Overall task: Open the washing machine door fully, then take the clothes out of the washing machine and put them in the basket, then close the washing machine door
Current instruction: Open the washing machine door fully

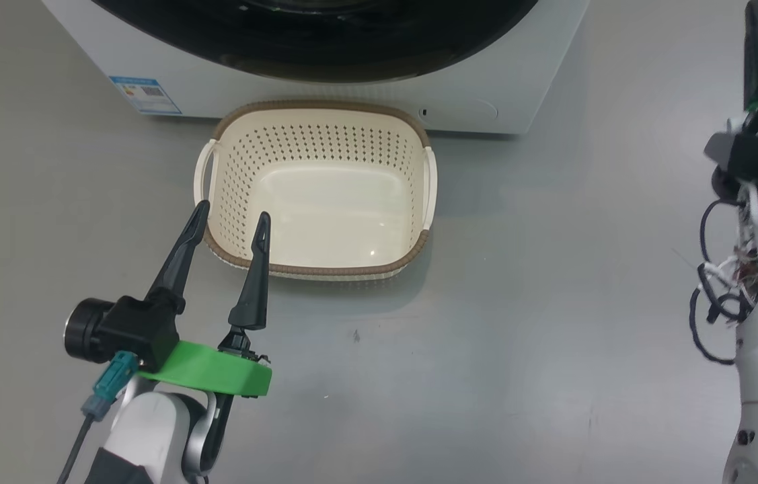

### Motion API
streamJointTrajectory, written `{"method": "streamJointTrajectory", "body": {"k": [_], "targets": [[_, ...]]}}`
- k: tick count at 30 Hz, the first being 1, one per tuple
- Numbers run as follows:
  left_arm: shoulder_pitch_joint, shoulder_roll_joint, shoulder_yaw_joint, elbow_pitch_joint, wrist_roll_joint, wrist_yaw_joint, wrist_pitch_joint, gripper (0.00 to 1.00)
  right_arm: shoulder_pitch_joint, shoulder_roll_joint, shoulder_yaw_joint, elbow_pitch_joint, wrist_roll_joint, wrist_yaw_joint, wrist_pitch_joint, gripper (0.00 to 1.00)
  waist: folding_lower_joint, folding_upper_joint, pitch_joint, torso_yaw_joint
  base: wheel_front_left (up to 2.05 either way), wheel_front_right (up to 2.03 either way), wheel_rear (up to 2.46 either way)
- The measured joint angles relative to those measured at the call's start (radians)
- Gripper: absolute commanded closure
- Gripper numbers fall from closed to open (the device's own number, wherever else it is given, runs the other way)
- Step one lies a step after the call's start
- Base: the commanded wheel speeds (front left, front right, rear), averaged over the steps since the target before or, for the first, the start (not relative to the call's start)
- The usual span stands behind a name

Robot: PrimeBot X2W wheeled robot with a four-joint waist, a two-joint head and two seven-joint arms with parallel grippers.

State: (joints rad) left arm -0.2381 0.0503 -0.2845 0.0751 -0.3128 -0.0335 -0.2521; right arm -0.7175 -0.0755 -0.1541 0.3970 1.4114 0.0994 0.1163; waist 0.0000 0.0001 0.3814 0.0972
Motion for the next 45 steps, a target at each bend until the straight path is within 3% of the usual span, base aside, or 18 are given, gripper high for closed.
{"method": "streamJointTrajectory", "body": {"k": [11, 30, 45], "targets": [[-0.063, -0.005, -0.021, -0.020, 0.016, -0.013, 0.000, 0.00, -0.226, -0.069, 0.059, 0.034, 0.008, -0.033, 0.127, 1.00, 0.0000, -0.0001, 0.104, 0.046, 0.00, 0.00, 0.00], [-0.102, -0.013, -0.065, -0.018, 0.016, -0.026, 0.000, 0.00, -0.438, -0.131, 0.142, 0.160, -0.041, -0.094, 0.248, 1.00, 0.0000, -0.0001, 0.168, 0.141, 0.00, 0.00, 0.00], [-0.119, -0.016, -0.057, -0.021, 0.016, -0.025, 0.000, 0.00, -0.525, -0.133, 0.157, 0.255, -0.032, -0.101, 0.310, 1.00, 0.0001, 0.0000, 0.192, 0.155, 0.00, 0.00, 0.00]]}}
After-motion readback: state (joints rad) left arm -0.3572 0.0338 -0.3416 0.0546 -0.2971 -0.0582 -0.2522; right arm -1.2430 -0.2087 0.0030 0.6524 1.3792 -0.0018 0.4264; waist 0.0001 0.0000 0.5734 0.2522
